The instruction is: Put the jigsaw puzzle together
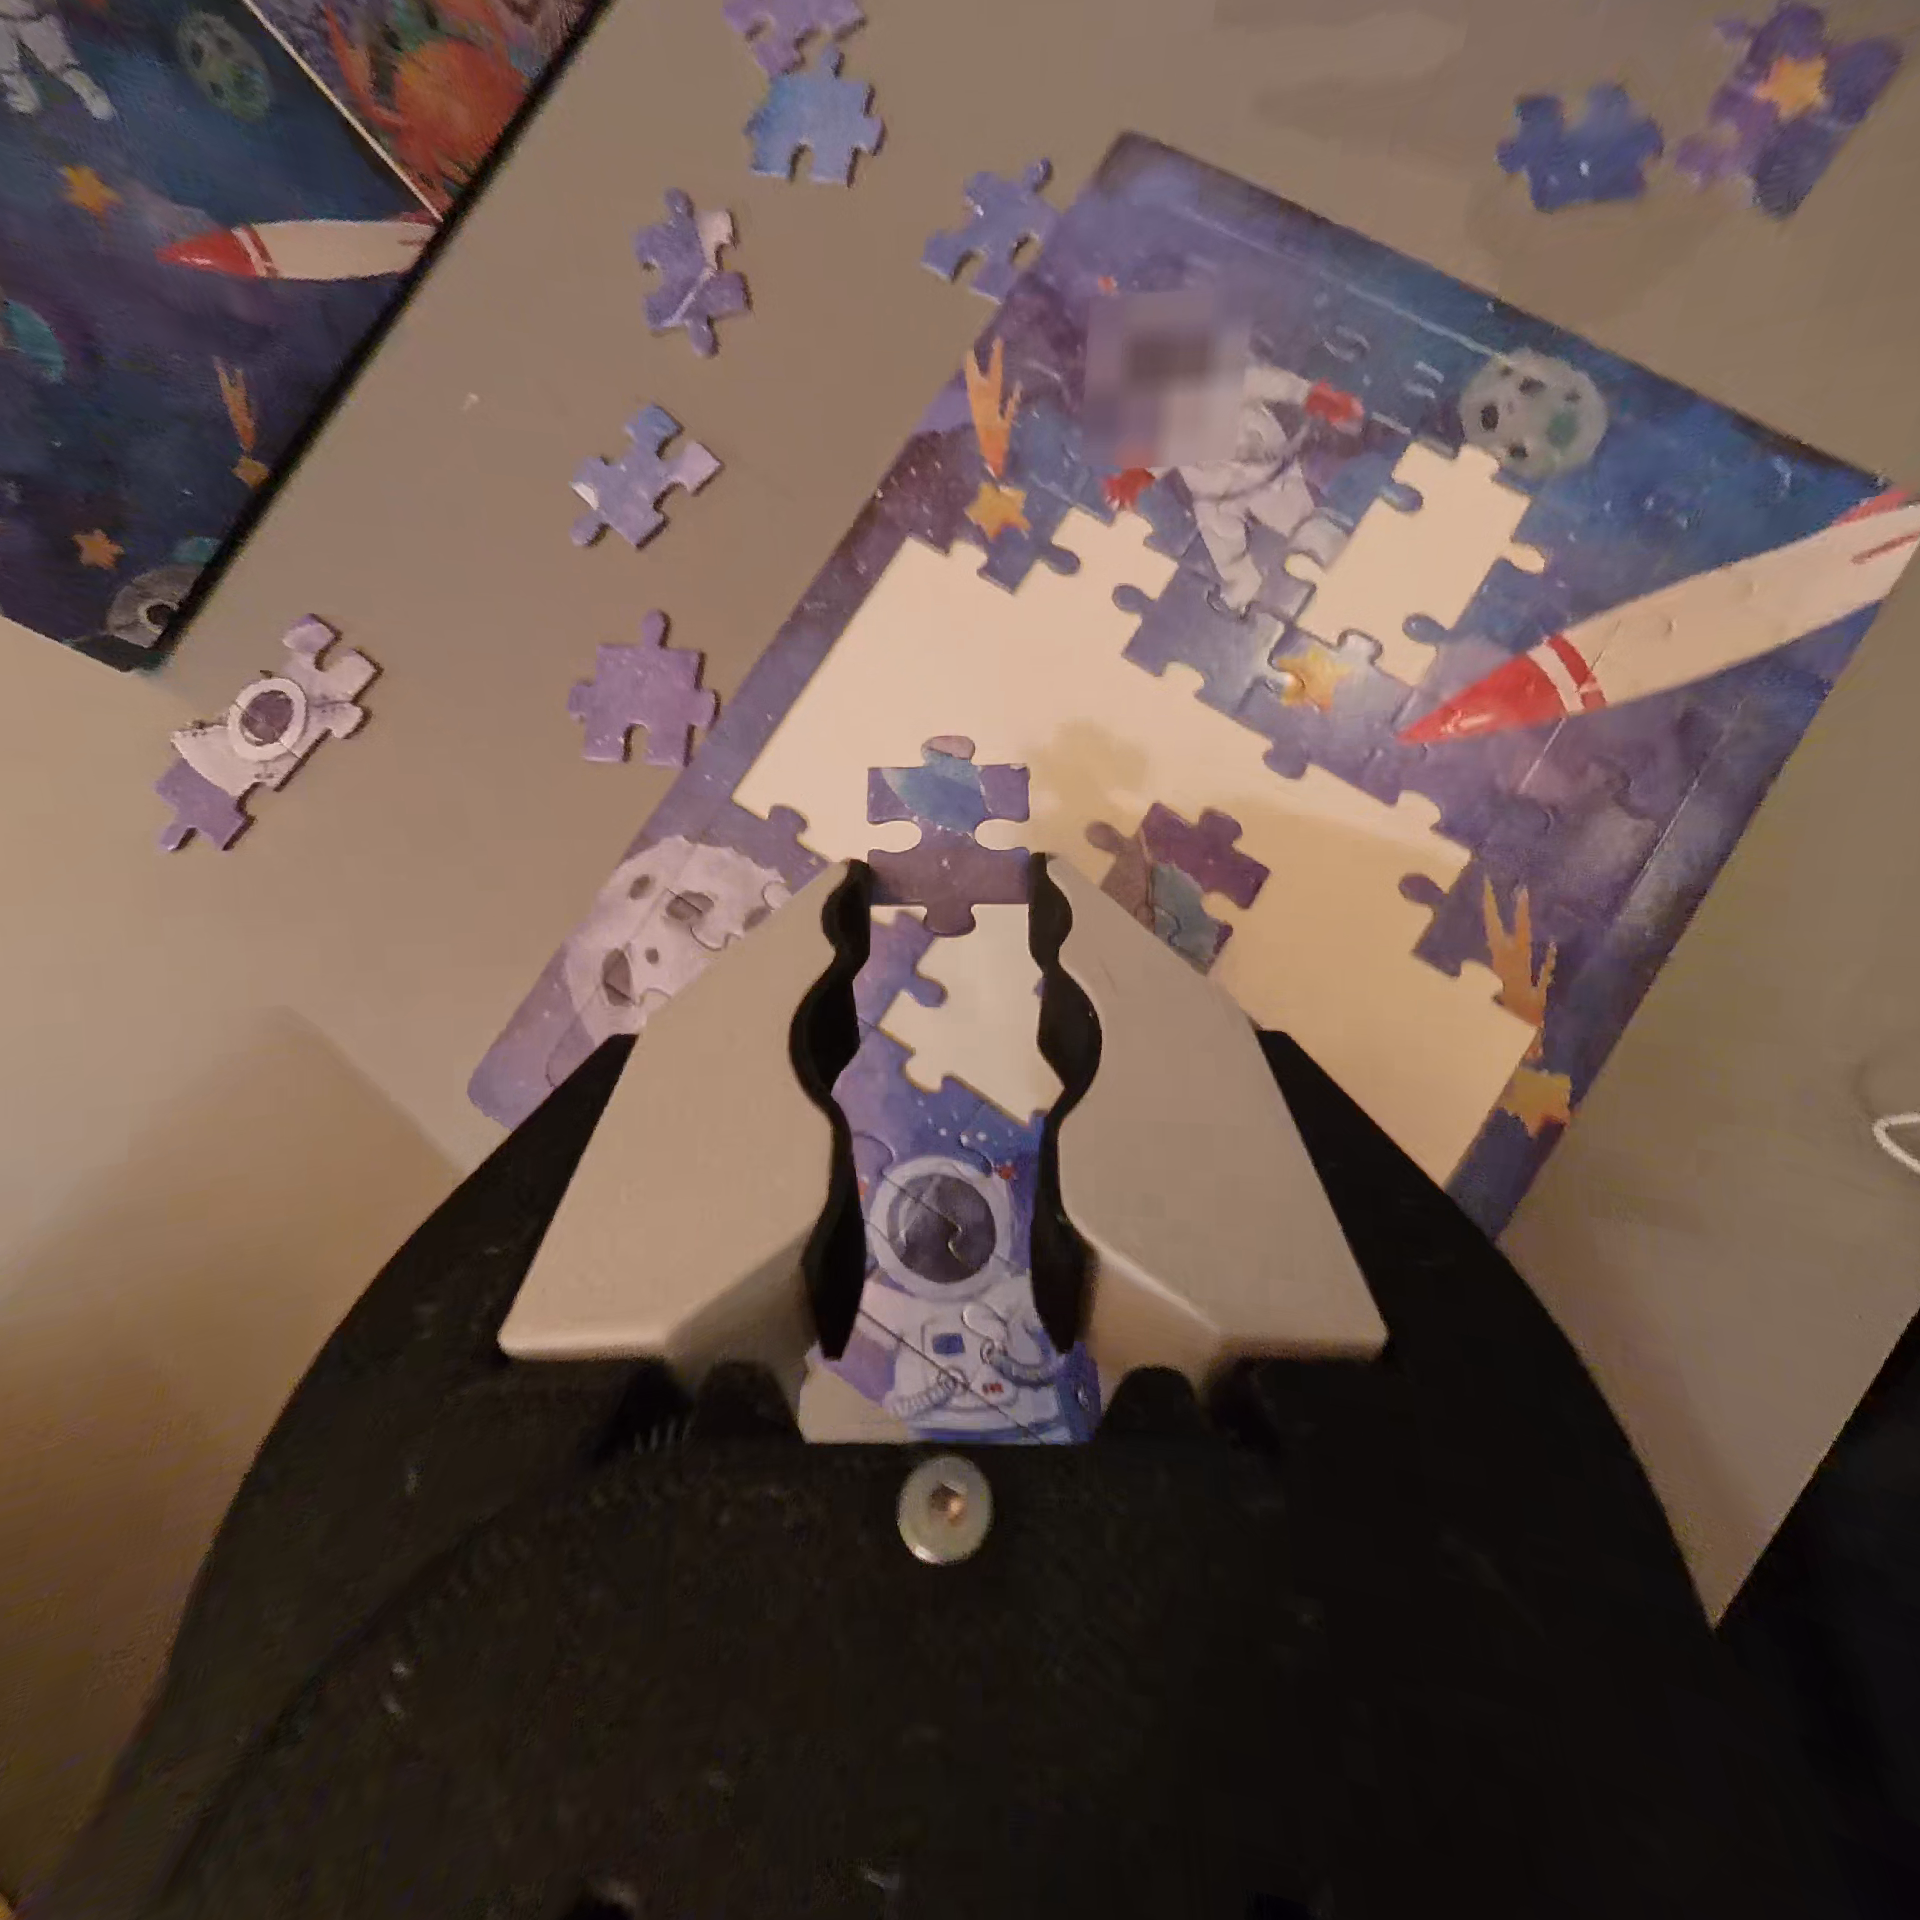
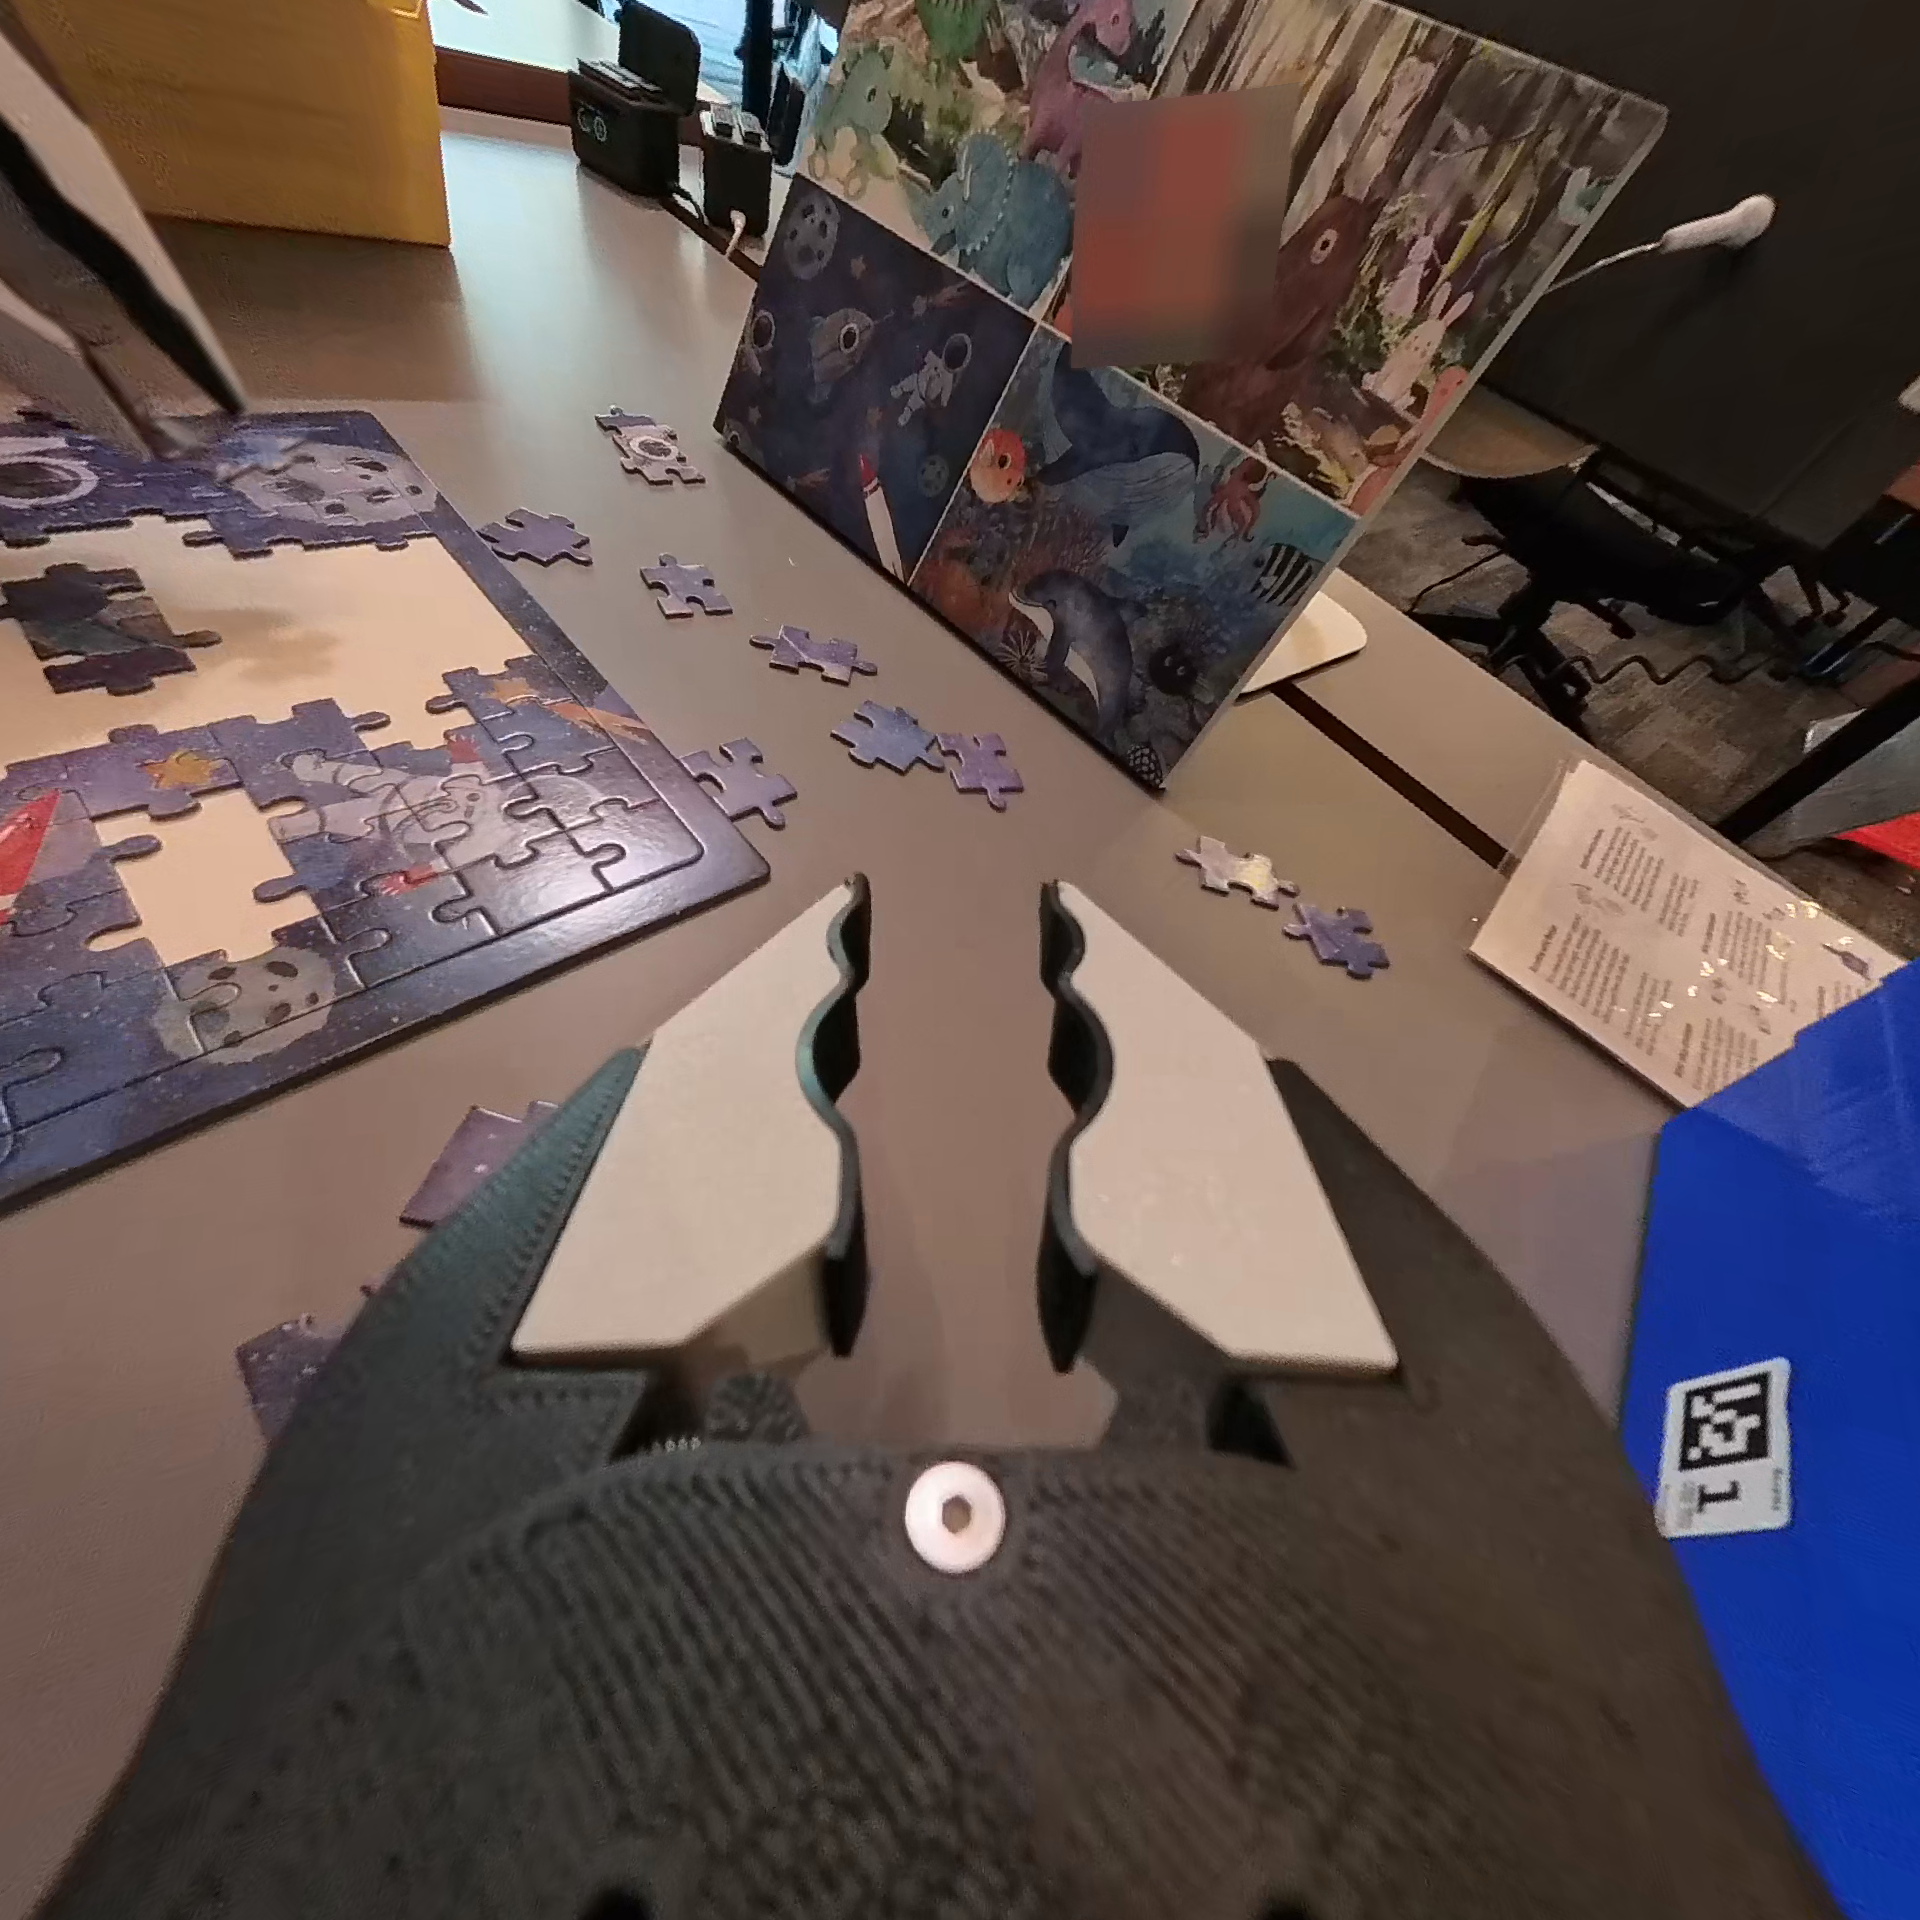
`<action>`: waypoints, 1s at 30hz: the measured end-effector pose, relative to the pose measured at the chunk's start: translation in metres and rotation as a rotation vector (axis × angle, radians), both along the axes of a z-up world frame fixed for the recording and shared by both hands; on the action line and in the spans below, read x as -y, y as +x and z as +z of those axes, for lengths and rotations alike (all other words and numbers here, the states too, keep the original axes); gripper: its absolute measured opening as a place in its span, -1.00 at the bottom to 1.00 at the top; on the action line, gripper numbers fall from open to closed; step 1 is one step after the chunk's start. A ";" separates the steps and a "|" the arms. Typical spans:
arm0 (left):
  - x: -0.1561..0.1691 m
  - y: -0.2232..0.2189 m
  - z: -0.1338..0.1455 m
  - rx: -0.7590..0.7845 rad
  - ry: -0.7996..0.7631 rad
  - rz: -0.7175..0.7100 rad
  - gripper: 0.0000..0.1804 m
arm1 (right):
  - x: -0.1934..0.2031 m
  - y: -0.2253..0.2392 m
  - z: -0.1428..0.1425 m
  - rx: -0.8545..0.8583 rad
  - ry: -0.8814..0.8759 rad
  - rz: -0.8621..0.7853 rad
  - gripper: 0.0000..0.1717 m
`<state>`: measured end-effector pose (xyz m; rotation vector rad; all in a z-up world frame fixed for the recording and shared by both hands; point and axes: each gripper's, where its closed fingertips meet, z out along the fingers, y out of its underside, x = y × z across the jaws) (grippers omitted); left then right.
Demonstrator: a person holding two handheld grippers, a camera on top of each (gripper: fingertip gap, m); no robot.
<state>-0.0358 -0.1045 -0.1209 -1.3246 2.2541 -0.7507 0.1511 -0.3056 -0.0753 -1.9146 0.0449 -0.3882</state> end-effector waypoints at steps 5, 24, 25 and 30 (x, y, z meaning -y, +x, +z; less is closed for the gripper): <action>0.006 -0.012 -0.006 -0.012 0.013 -0.013 -0.66 | 0.000 0.002 -0.004 -0.010 -0.005 -0.007 -0.63; 0.012 -0.036 -0.027 -0.058 0.049 0.036 -0.66 | -0.001 0.002 -0.002 -0.003 -0.004 -0.006 -0.64; 0.012 -0.036 -0.027 -0.057 0.052 0.036 -0.66 | -0.001 0.002 -0.002 -0.002 -0.004 -0.006 -0.64; 0.017 -0.033 -0.021 -0.024 -0.004 0.042 -0.66 | -0.001 0.000 -0.001 0.003 -0.006 -0.003 -0.63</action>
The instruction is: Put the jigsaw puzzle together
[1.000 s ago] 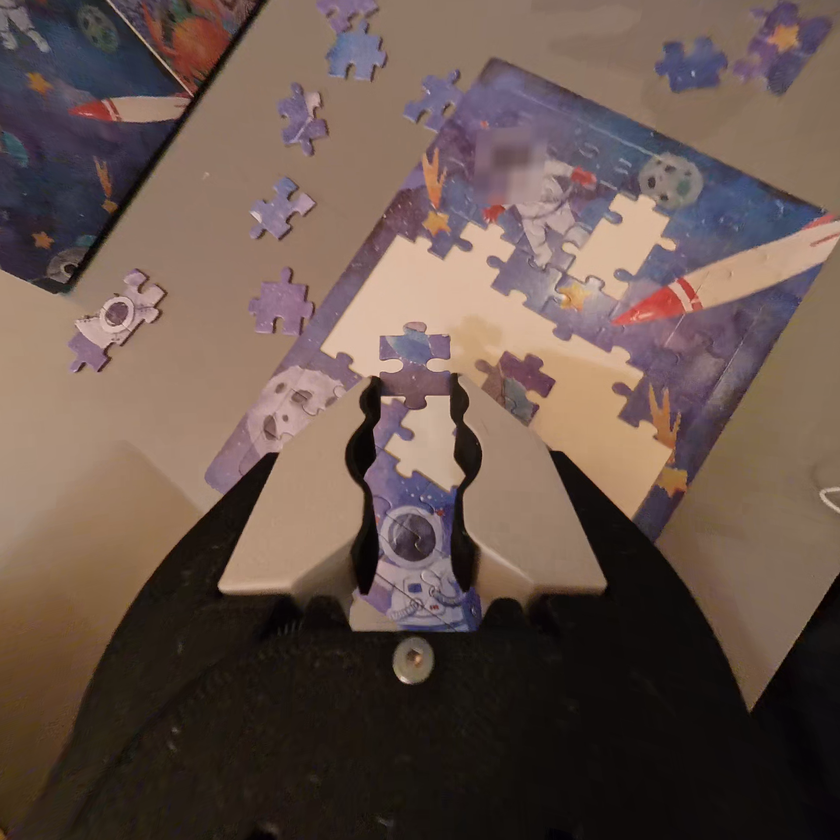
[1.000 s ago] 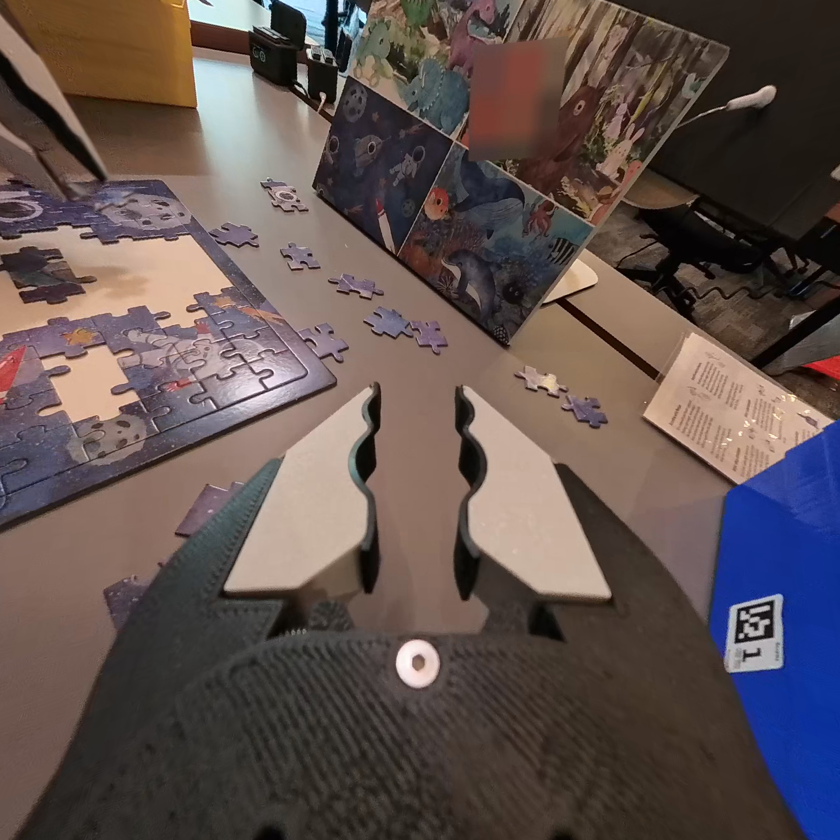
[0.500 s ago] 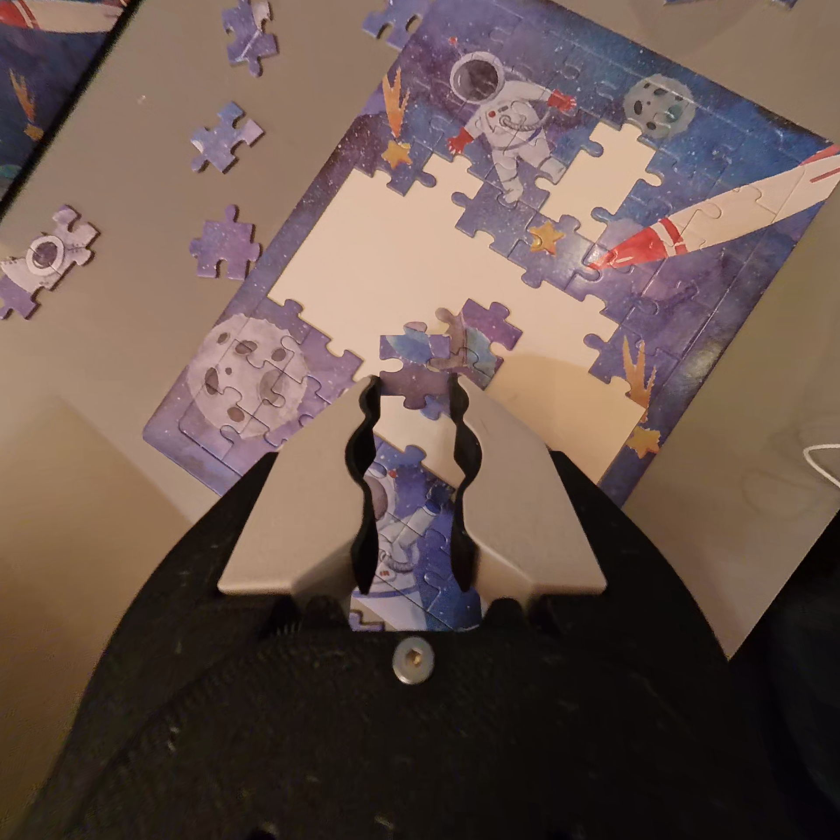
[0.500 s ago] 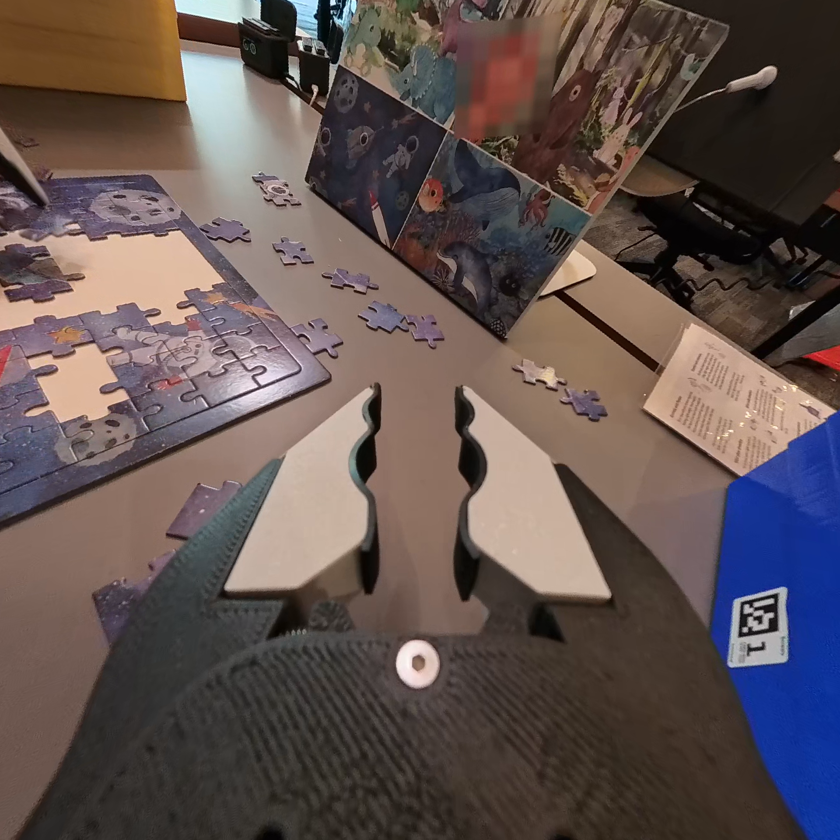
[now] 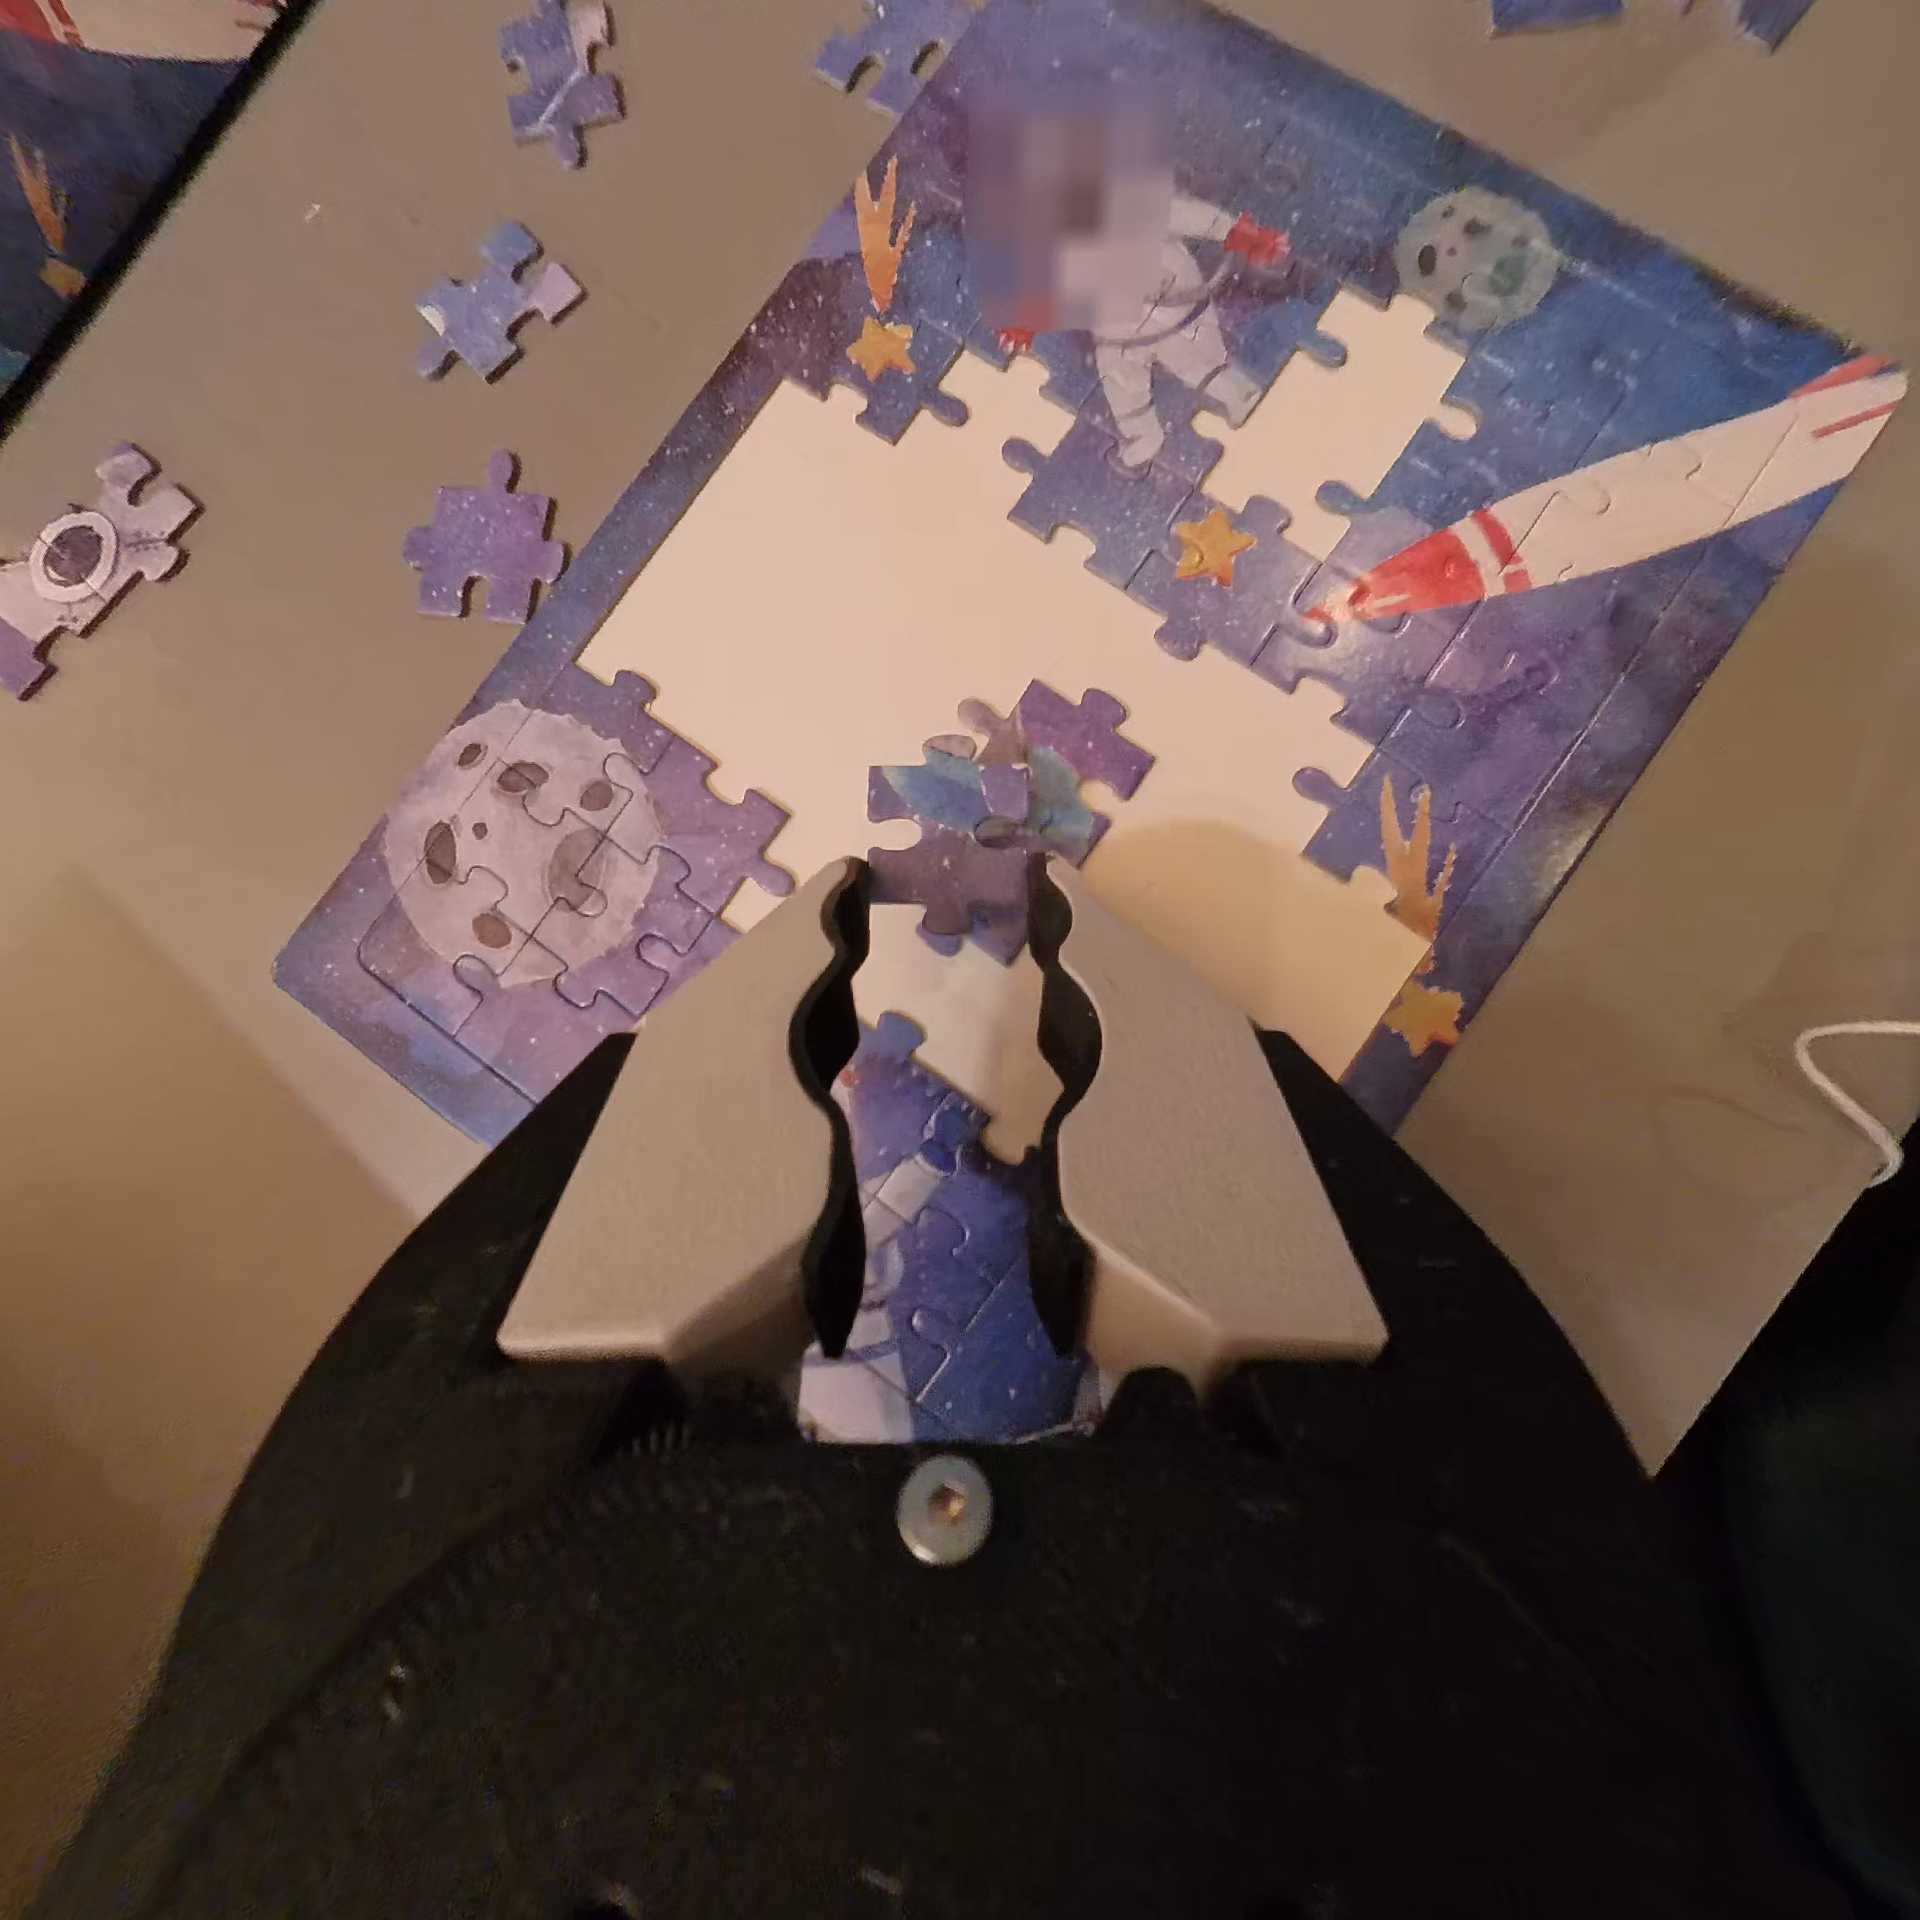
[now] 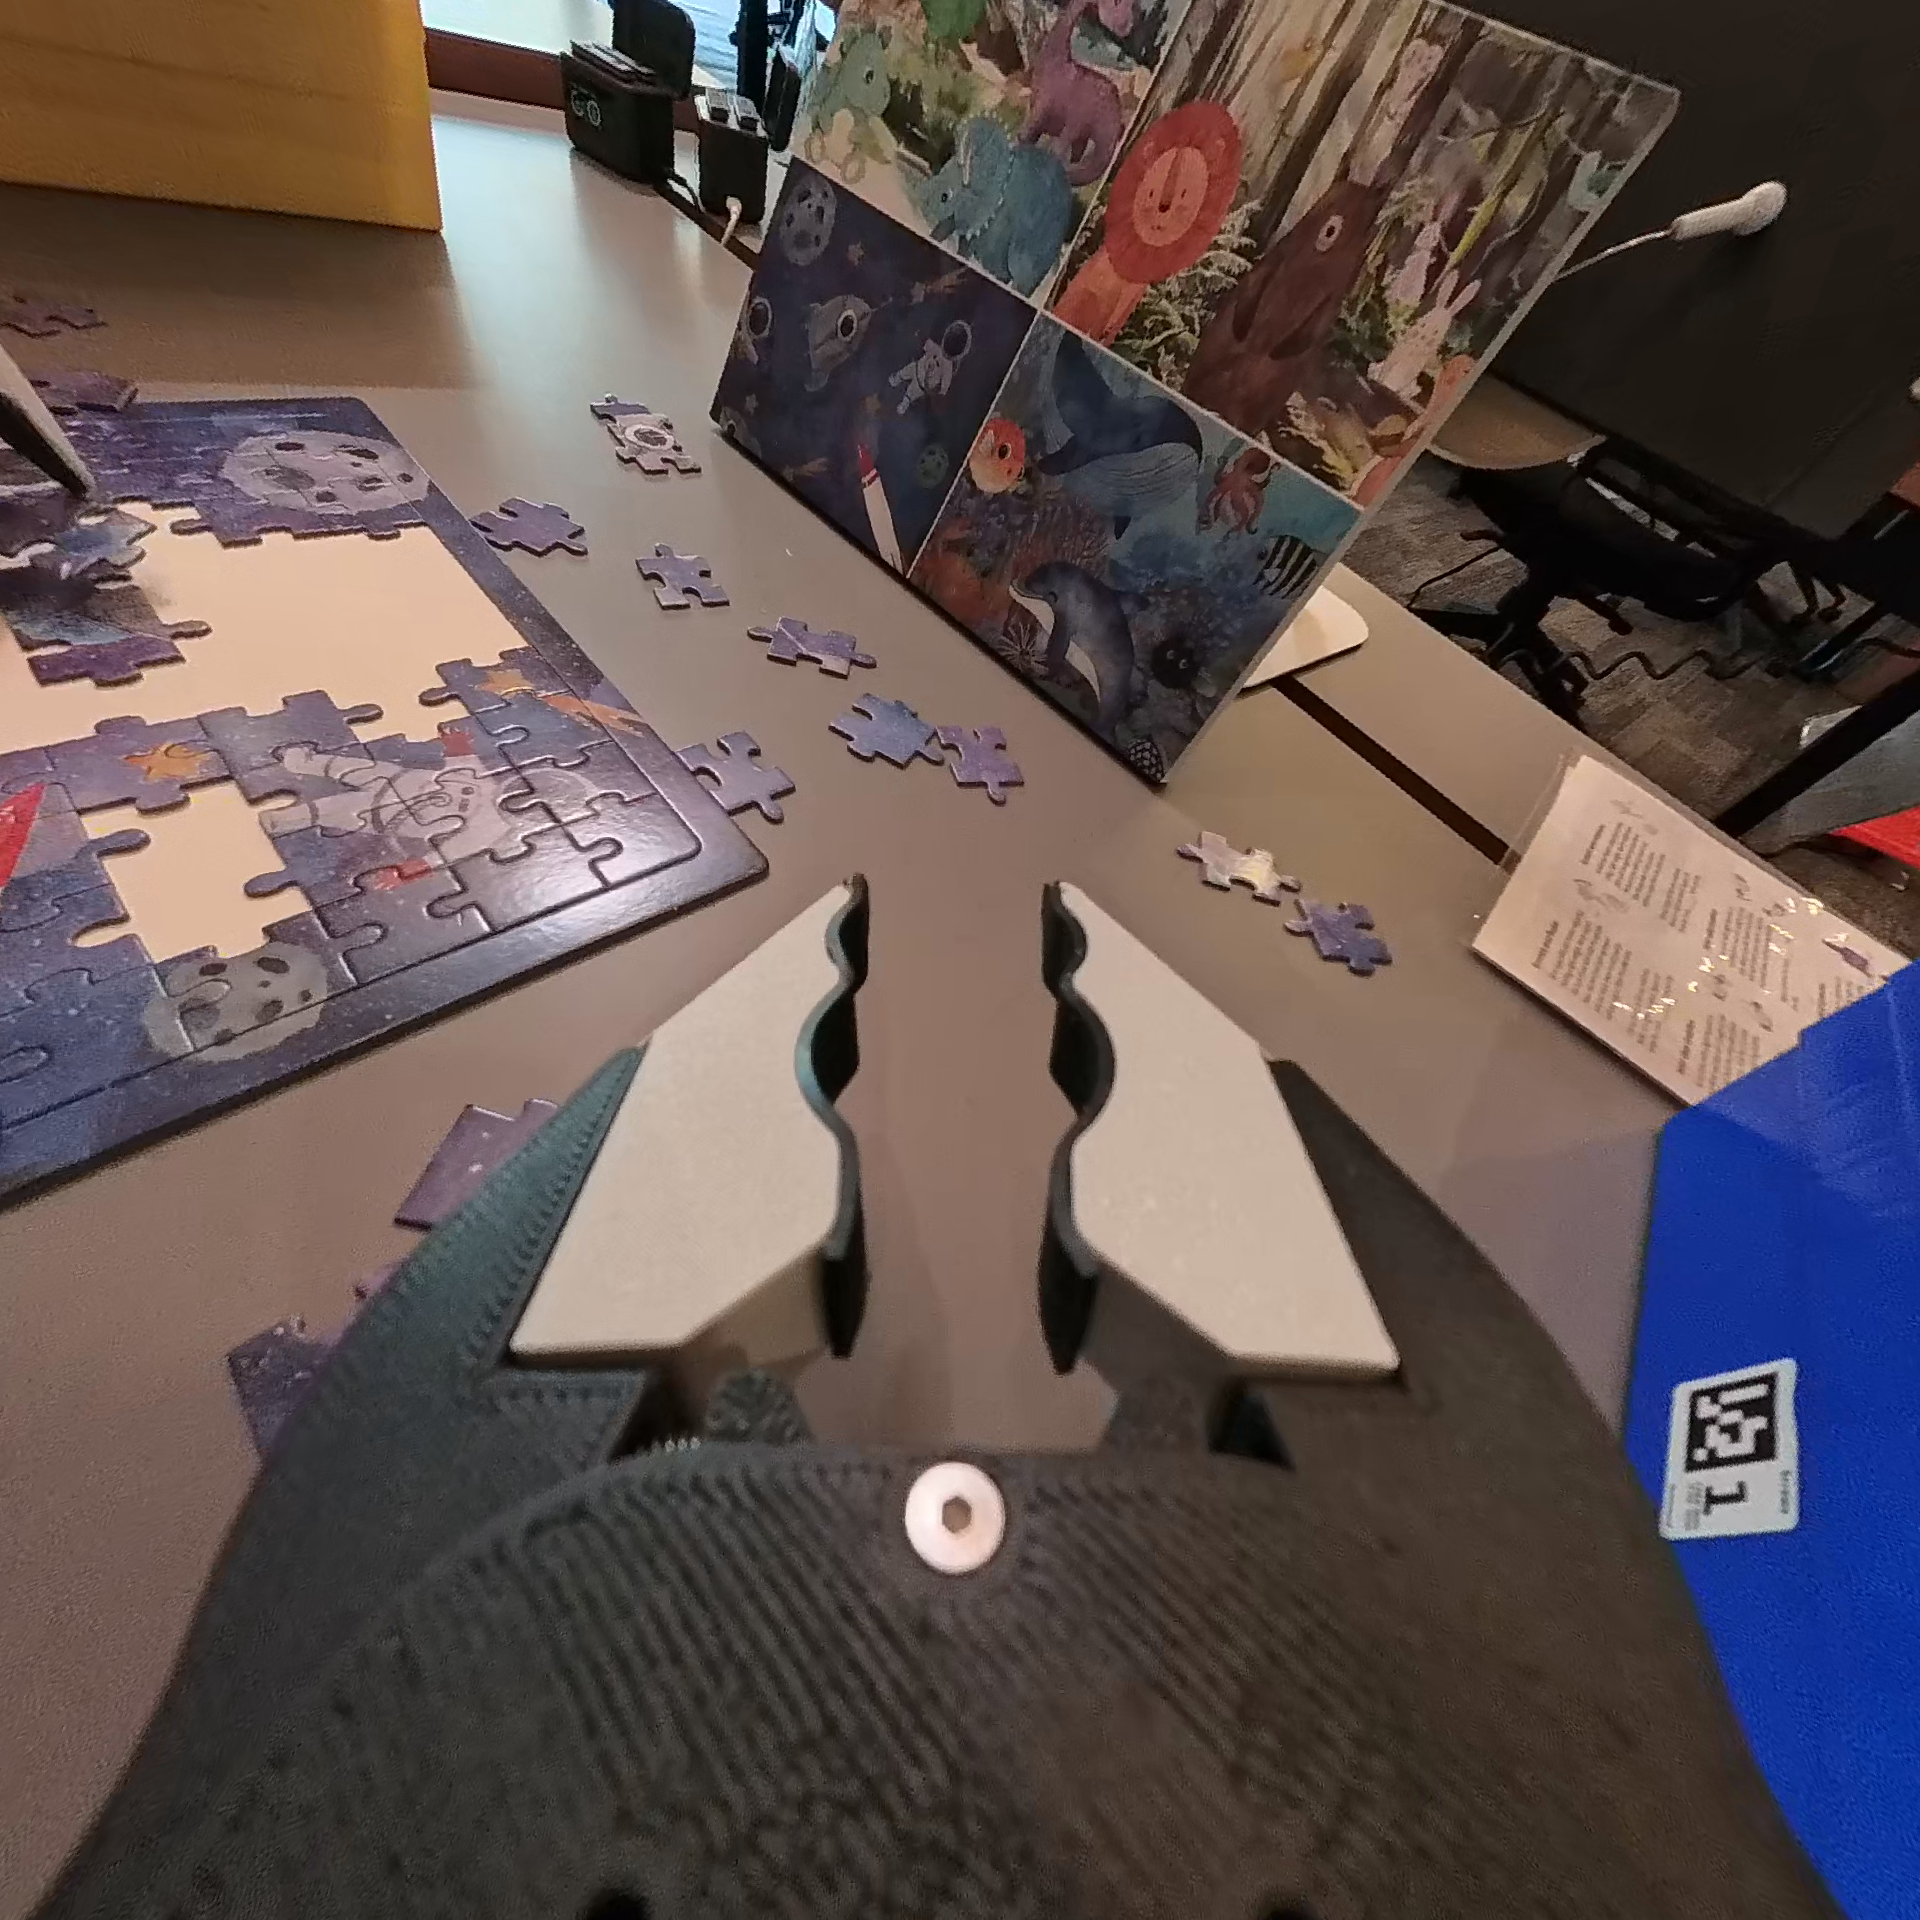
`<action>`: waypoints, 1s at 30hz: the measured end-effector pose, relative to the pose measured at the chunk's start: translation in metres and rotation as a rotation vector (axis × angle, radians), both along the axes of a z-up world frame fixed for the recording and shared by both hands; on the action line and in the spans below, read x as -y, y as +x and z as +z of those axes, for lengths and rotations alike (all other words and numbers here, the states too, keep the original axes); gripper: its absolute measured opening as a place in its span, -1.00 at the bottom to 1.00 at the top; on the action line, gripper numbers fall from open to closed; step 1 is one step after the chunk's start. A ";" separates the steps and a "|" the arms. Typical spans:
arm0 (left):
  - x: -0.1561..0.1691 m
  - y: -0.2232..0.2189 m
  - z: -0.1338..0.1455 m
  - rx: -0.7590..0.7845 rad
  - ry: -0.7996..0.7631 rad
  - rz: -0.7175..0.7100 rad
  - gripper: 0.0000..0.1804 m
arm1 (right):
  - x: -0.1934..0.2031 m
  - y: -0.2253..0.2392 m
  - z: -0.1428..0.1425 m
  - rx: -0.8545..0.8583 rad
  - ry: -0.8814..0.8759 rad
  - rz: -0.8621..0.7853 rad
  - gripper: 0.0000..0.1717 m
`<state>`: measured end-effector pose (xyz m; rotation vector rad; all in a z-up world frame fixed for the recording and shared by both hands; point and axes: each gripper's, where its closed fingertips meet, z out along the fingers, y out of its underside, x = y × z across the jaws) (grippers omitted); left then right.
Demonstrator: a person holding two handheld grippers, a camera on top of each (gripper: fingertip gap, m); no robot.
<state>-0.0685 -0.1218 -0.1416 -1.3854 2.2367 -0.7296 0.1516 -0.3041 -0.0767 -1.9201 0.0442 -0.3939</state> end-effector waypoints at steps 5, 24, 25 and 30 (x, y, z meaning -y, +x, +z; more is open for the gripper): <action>0.009 0.015 0.027 0.121 -0.312 0.057 -0.66 | -0.013 -0.020 0.002 0.112 -0.033 0.032 -0.56; 0.028 0.034 0.081 0.515 -0.301 0.037 -0.66 | -0.130 -0.174 0.031 -0.654 0.237 0.424 -0.66; 0.030 0.034 0.081 0.518 -0.283 0.033 -0.66 | -0.133 -0.173 0.028 -0.672 0.227 0.409 -0.68; 0.037 0.034 0.090 0.567 -0.246 0.024 -0.66 | -0.143 -0.176 0.032 -0.781 0.249 0.418 -0.74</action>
